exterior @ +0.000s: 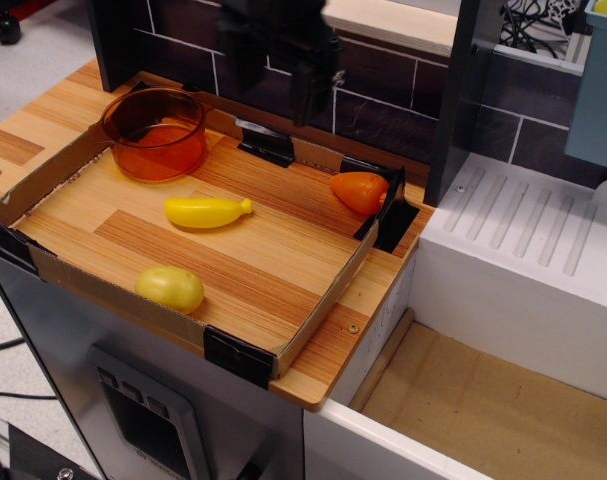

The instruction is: Put potato in pot

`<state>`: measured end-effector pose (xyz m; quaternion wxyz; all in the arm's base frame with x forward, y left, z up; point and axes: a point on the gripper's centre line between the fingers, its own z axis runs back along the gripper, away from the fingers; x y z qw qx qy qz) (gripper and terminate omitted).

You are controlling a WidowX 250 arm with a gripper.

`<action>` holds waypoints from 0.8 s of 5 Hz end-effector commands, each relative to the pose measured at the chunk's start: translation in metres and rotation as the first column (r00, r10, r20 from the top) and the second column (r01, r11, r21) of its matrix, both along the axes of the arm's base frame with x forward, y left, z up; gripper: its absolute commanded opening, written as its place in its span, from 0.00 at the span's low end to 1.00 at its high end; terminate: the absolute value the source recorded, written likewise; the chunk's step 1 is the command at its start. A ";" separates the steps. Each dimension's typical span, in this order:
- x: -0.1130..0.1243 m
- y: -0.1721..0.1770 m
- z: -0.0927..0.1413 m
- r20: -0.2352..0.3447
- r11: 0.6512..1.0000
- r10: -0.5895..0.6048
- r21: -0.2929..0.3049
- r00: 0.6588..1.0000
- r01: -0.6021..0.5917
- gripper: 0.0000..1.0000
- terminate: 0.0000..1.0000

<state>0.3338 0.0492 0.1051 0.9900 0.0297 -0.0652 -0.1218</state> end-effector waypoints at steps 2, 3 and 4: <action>-0.024 0.013 -0.001 0.056 0.762 -0.640 -0.085 0.767 0.642 1.00 0.00; -0.044 0.021 -0.006 0.052 0.578 -0.809 -0.116 0.586 0.808 1.00 0.00; -0.063 0.026 -0.006 0.032 0.361 -0.929 -0.151 0.370 0.920 1.00 0.00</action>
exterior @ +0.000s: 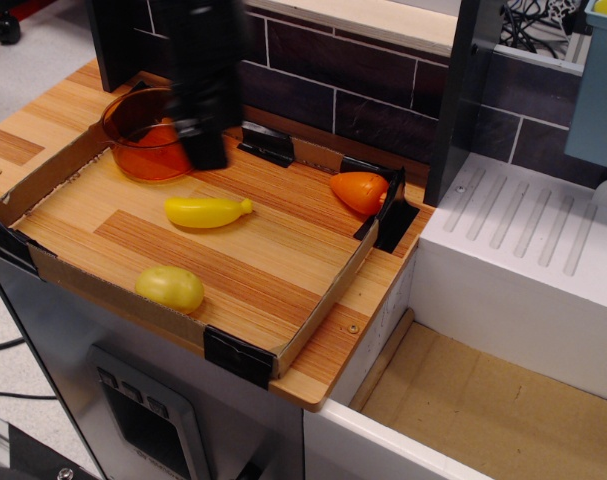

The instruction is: Put potato in pot

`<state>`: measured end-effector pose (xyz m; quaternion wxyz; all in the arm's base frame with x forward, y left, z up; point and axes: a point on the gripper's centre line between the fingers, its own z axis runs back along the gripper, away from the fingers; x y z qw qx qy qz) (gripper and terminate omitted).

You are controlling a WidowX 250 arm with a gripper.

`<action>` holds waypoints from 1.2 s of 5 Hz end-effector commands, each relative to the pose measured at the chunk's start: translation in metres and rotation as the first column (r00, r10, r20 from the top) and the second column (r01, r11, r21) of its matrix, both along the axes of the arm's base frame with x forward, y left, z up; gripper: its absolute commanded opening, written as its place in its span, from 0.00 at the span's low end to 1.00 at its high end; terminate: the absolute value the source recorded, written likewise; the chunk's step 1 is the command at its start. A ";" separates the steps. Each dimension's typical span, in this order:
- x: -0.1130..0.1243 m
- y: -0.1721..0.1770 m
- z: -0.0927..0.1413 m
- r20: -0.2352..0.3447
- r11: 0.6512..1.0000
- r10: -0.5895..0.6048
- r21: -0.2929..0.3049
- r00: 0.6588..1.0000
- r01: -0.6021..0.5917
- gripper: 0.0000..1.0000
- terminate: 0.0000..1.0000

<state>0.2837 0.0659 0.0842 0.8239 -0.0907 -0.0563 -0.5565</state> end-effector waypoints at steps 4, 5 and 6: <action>-0.048 0.015 -0.036 -0.006 0.916 -0.372 0.158 0.928 0.368 1.00 0.00; -0.044 0.015 -0.044 -0.006 0.918 -0.362 0.174 0.932 0.358 1.00 0.00; -0.043 0.016 -0.056 -0.005 0.917 -0.352 0.197 0.936 0.346 1.00 0.00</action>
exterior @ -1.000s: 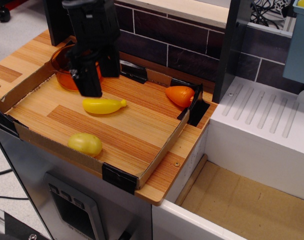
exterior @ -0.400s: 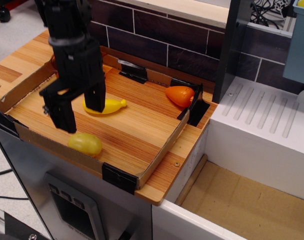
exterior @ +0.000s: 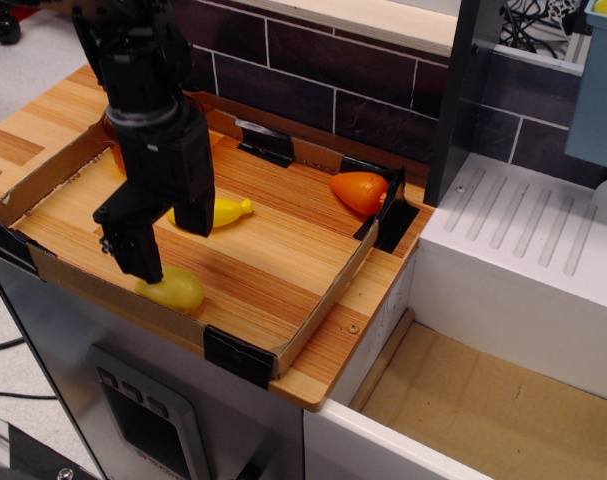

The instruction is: Put potato in pot

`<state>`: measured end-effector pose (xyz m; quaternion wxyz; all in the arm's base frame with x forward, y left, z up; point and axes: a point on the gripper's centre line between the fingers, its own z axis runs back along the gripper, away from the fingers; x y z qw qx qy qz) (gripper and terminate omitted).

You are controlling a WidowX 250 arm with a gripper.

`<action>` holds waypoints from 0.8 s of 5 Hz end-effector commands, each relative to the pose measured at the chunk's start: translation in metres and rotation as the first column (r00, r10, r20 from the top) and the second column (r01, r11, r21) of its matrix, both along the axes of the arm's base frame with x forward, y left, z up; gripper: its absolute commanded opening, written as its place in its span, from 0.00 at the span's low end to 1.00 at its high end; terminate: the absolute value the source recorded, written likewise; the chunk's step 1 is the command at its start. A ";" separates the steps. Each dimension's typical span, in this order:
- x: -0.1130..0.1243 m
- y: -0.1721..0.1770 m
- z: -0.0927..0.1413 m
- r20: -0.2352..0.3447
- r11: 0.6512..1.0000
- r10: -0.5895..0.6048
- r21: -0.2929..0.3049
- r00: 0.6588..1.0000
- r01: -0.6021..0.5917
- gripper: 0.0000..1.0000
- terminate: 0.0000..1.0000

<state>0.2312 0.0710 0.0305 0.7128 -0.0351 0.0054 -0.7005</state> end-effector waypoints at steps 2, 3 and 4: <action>0.008 0.010 -0.016 0.040 0.998 0.003 0.066 0.999 -0.006 1.00 0.00; 0.008 0.007 -0.017 0.044 0.998 0.013 0.063 0.999 -0.016 0.00 0.00; 0.012 0.008 -0.016 0.046 0.999 0.026 0.045 0.999 -0.028 0.00 0.00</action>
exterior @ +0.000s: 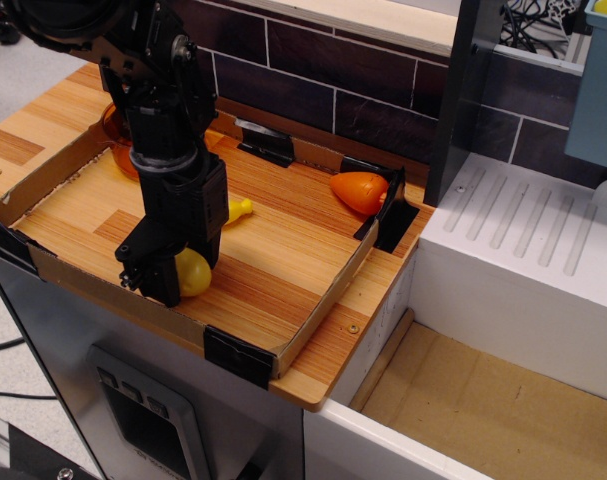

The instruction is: Put potato in pot

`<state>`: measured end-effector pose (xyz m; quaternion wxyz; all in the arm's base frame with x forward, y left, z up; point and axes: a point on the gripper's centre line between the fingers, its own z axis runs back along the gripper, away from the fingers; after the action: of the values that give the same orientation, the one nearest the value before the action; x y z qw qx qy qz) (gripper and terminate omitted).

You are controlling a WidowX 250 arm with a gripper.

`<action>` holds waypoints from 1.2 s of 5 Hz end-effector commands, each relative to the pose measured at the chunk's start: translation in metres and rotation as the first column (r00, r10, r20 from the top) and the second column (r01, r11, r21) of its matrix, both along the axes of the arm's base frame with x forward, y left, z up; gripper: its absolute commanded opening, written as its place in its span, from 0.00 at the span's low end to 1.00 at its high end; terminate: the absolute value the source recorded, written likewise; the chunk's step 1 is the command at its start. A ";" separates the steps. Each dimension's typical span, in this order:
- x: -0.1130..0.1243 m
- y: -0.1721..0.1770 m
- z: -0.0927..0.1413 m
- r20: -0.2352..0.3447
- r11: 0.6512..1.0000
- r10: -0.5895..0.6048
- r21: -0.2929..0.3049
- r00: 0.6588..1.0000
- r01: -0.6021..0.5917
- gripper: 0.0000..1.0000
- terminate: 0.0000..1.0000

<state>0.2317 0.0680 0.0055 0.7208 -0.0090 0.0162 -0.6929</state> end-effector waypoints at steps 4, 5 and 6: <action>0.080 0.089 0.104 0.191 0.877 0.480 -0.113 0.856 -0.467 0.00 0.00; 0.090 0.105 0.102 0.181 0.861 0.508 -0.092 0.842 -0.500 0.00 0.00; 0.098 0.113 0.091 0.196 0.848 0.528 -0.071 0.826 -0.525 0.00 0.00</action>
<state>0.3310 0.1628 0.0743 0.8829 0.0316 -0.0503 -0.4658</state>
